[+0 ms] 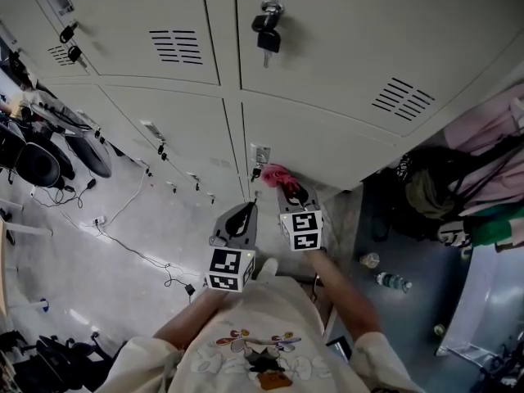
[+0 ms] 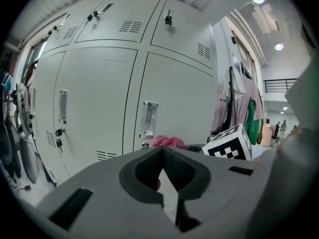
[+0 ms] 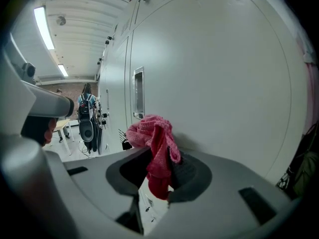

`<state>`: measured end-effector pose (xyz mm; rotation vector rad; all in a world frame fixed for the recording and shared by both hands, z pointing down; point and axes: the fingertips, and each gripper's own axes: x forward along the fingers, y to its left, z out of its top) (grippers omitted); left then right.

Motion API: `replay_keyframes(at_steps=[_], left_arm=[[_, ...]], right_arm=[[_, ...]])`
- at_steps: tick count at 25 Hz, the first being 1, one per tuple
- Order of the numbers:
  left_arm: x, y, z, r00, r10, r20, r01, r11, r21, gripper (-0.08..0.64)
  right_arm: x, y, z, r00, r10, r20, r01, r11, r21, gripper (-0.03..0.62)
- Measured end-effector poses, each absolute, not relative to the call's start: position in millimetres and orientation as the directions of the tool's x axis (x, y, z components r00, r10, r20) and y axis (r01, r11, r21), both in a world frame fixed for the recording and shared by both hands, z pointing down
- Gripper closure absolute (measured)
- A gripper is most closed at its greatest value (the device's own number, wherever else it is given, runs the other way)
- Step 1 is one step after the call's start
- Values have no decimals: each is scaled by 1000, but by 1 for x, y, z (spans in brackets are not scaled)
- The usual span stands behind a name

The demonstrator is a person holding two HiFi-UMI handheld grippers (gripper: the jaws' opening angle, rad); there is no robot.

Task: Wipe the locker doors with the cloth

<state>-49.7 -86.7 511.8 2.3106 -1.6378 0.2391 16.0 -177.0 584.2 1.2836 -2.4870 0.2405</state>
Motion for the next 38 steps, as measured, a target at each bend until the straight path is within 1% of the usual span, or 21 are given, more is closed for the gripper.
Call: replay_keyframes(at_steps=[11,38], left_arm=[[-35,-82,510,369,-880,298,-929,-341,144,555],[5,-85,522,468,-824,319,-884,-439,163,554]], right_arm=[[50,-175,584,-499,-785,367,-836,547,34,483],[145,-168,594,-326,-854,406,-923,380,57,482]])
